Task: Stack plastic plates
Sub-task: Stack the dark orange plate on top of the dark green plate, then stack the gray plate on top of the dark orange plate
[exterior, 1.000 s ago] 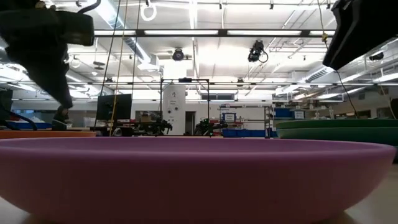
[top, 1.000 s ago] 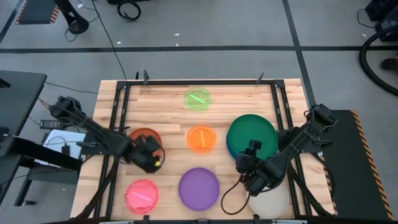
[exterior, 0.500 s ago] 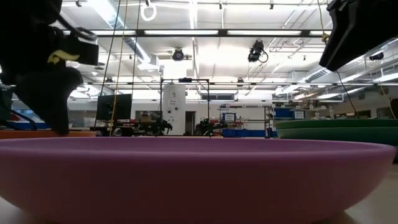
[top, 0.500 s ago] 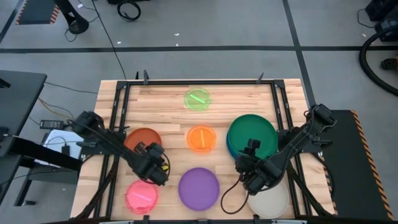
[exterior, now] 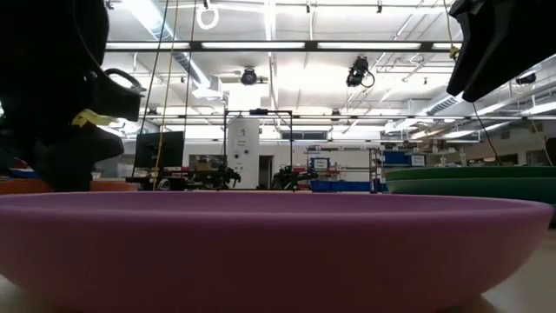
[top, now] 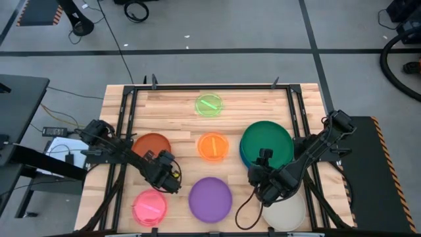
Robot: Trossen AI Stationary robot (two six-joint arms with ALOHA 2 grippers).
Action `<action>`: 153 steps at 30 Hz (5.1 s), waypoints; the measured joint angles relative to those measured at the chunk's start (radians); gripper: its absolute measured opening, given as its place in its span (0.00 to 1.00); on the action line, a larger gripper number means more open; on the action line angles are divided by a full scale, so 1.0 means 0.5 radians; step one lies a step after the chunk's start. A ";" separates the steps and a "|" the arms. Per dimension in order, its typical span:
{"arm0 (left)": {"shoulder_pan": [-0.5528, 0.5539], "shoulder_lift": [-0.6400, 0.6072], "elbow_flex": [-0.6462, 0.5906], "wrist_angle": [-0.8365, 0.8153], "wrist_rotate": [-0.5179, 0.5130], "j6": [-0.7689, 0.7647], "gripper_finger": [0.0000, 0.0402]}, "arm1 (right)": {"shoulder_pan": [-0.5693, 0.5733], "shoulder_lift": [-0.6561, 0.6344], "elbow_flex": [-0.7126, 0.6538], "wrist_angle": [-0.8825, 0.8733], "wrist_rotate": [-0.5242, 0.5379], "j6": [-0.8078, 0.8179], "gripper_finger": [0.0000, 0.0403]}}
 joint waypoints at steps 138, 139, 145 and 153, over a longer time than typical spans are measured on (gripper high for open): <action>0.004 -0.620 -0.088 0.989 -0.018 1.694 0.44 | 0.561 0.440 0.473 0.190 -1.293 1.607 0.41; 0.004 -0.620 -0.089 0.977 -0.004 1.678 0.44 | 0.565 0.481 0.529 0.193 -1.295 1.639 0.41; 0.003 -0.620 -0.089 0.972 0.002 1.644 0.44 | 0.553 0.734 0.795 0.138 -1.277 1.810 0.41; -0.125 -0.619 -0.089 0.932 0.189 1.643 0.44 | 0.494 0.926 0.860 -0.001 -1.385 2.042 0.41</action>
